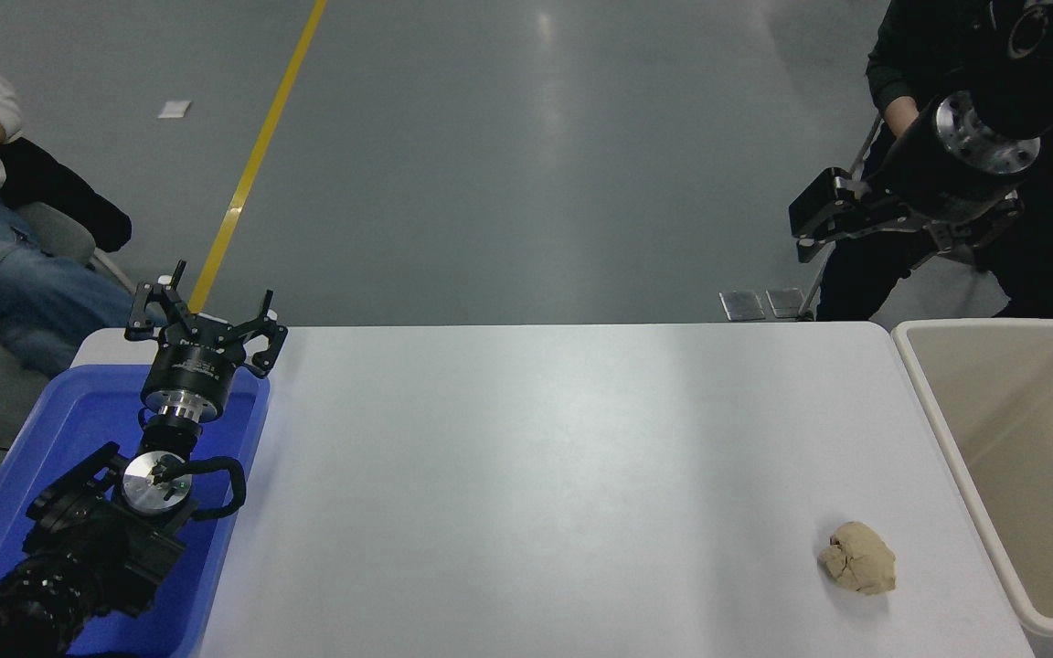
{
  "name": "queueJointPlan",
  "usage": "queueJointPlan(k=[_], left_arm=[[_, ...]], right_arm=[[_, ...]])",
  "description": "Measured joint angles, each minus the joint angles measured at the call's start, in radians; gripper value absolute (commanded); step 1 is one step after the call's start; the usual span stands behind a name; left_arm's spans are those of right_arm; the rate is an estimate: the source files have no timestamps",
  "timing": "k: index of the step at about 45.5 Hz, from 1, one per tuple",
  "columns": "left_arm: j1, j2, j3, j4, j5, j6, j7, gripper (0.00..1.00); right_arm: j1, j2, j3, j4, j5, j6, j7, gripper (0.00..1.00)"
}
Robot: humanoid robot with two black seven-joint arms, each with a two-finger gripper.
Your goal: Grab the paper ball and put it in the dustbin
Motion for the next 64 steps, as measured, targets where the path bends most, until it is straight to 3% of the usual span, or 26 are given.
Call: queueJointPlan(k=[21, 40, 53, 64], left_arm=[[0.000, 0.000, 0.000, 0.000, 0.000, -0.001, 0.000, 0.99], [-0.001, 0.000, 0.000, 0.000, 0.000, -0.001, 0.000, 0.99], [-0.001, 0.000, 0.000, 0.000, 0.000, -0.001, 0.000, 0.99], [0.000, 0.000, 0.000, 0.000, 0.000, -0.001, 0.000, 0.99]], right_arm=[[-0.084, -0.210, 0.020, -0.159, -0.010, 0.000, 0.001, 1.00], [-0.165, -0.389, 0.002, -0.117, -0.051, 0.000, 0.000, 1.00], [-0.253, -0.409, 0.014, 0.064, -0.257, -0.138, 0.001, 1.00], [-0.315, -0.356, 0.033, 0.211, -0.340, -0.285, 0.002, 1.00]])
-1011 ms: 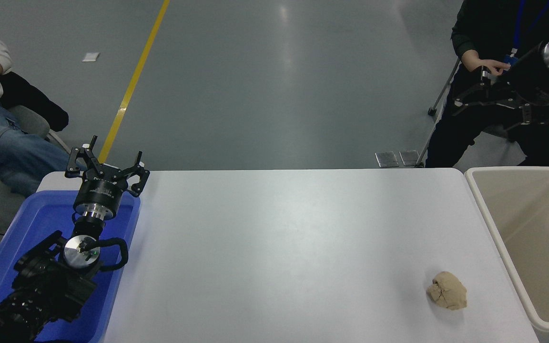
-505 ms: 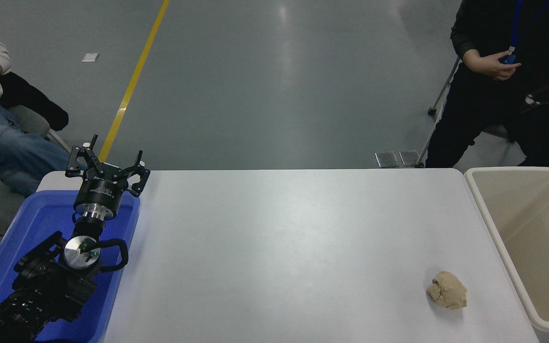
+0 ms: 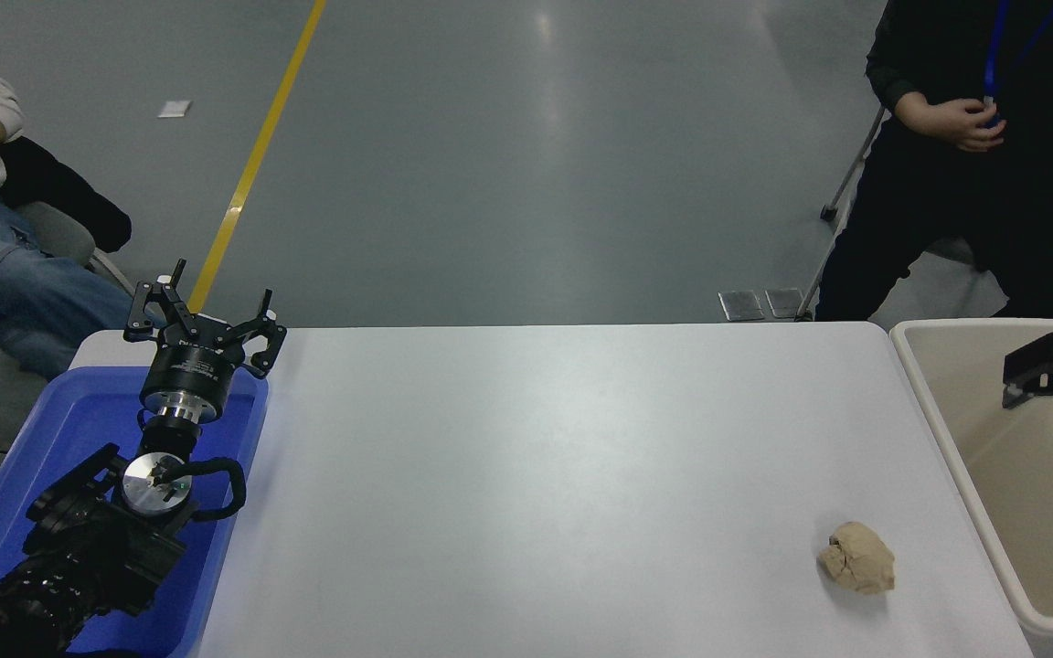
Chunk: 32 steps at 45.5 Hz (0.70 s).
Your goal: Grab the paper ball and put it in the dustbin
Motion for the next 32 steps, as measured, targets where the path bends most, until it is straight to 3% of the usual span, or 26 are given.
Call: queueJointPlan(k=[12, 32], left_arm=[[0.000, 0.000, 0.000, 0.000, 0.000, 0.000, 0.000, 0.99], [0.000, 0.000, 0.000, 0.000, 0.000, 0.000, 0.000, 0.99]], right_arm=[[-0.151, 0.069, 0.090, 0.058, -0.031, -0.149, 0.000, 1.00], [-0.356, 0.119, 0.246, 0.064, -0.042, -0.265, 0.000, 1.00]])
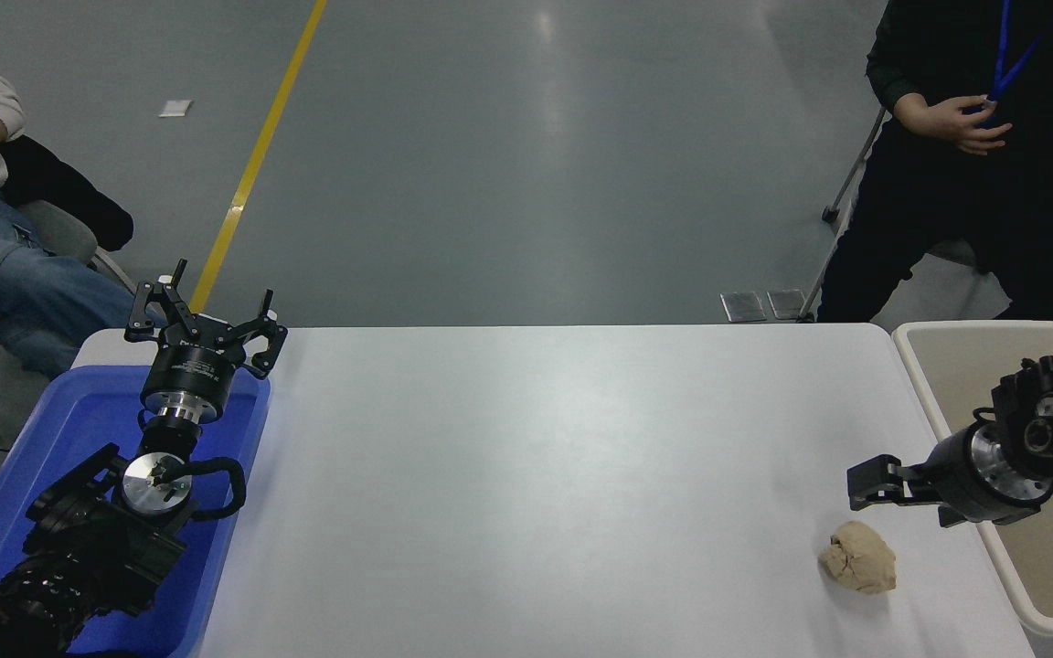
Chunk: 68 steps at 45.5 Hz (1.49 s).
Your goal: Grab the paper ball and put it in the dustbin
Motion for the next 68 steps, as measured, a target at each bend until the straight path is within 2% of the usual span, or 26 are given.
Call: queueJointPlan(k=[16, 64, 68], left_arm=[[0.000, 0.000, 0.000, 0.000, 0.000, 0.000, 0.000, 0.99], [0.000, 0.000, 0.000, 0.000, 0.000, 0.000, 0.000, 0.99], [0.000, 0.000, 0.000, 0.000, 0.000, 0.000, 0.000, 0.99]], right_arm=[[-0.101, 0.024, 0.037, -0.022, -0.002, -0.087, 0.000, 1.00], [-0.311, 0.091, 0.122, -0.167, -0.002, -0.218, 0.000, 1.00], [-0.328, 0.098, 0.124, -0.179, -0.002, -0.226, 0.000, 0.96]])
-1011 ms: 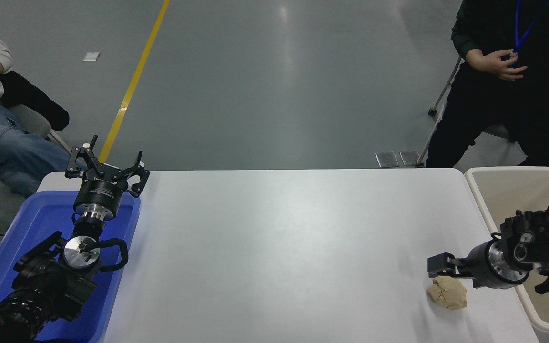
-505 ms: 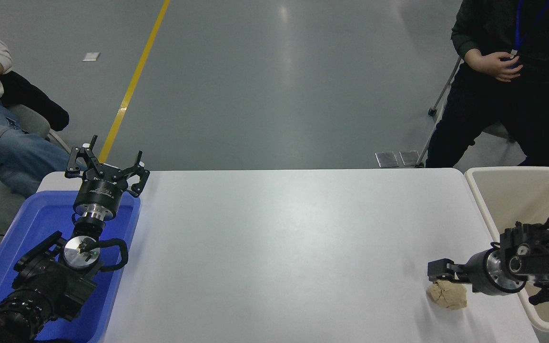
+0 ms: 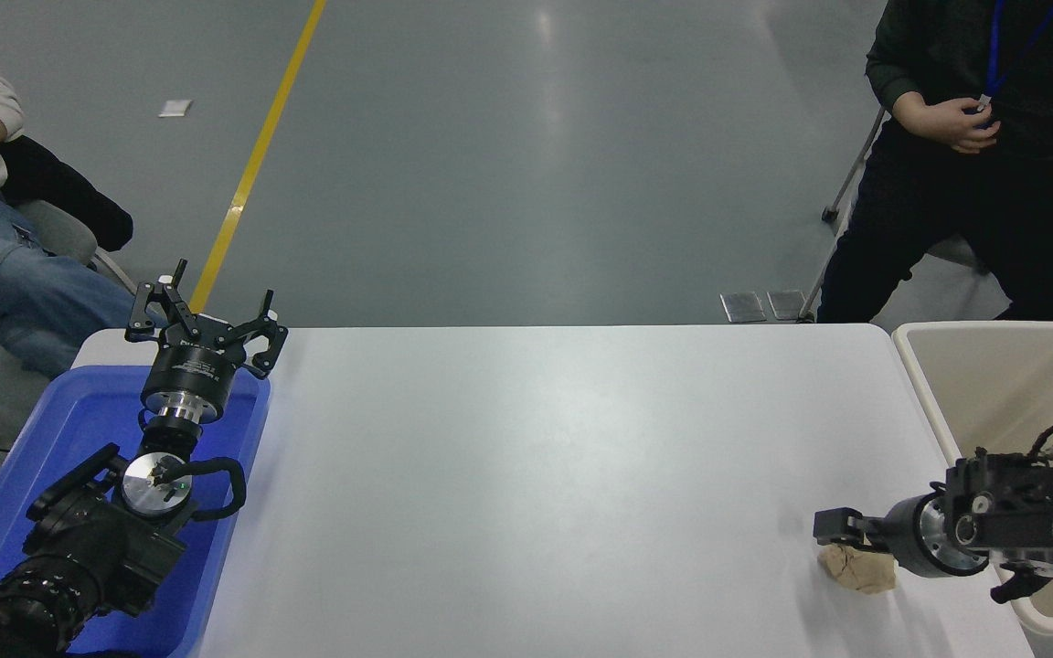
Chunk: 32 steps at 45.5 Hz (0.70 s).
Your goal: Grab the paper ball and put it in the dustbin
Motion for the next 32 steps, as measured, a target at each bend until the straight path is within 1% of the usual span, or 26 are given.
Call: queueJointPlan(k=[2, 4, 5, 7, 9, 10, 12, 21, 32], left_arm=[[0.000, 0.000, 0.000, 0.000, 0.000, 0.000, 0.000, 0.99], [0.000, 0.000, 0.000, 0.000, 0.000, 0.000, 0.000, 0.99], [0.000, 0.000, 0.000, 0.000, 0.000, 0.000, 0.000, 0.99], [0.000, 0.000, 0.000, 0.000, 0.000, 0.000, 0.000, 0.99], [0.000, 0.000, 0.000, 0.000, 0.000, 0.000, 0.000, 0.99], [0.000, 0.000, 0.000, 0.000, 0.000, 0.000, 0.000, 0.99], [0.000, 0.000, 0.000, 0.000, 0.000, 0.000, 0.000, 0.99], [0.000, -0.001, 0.000, 0.000, 0.000, 0.000, 0.000, 0.99], [0.000, -0.001, 0.000, 0.000, 0.000, 0.000, 0.000, 0.99]], right_arm=[[-0.006, 0.004, 0.000, -0.004, 0.000, -0.004, 0.000, 0.93], [-0.013, 0.009, 0.000, -0.008, 0.000, -0.009, 0.000, 0.84], [-0.016, 0.012, -0.001, -0.009, 0.000, -0.012, 0.000, 0.71], [-0.021, 0.018, -0.004, -0.013, -0.004, -0.019, 0.000, 0.50], [-0.024, 0.020, -0.005, -0.014, -0.015, -0.025, 0.000, 0.25], [-0.026, 0.022, -0.006, -0.016, -0.024, -0.030, 0.000, 0.15], [-0.029, 0.026, -0.010, -0.016, -0.046, -0.039, 0.000, 0.01], [-0.029, 0.032, -0.026, -0.019, -0.115, -0.064, 0.000, 0.00], [0.028, 0.020, -0.070, -0.008, -0.143, -0.074, 0.000, 0.00]])
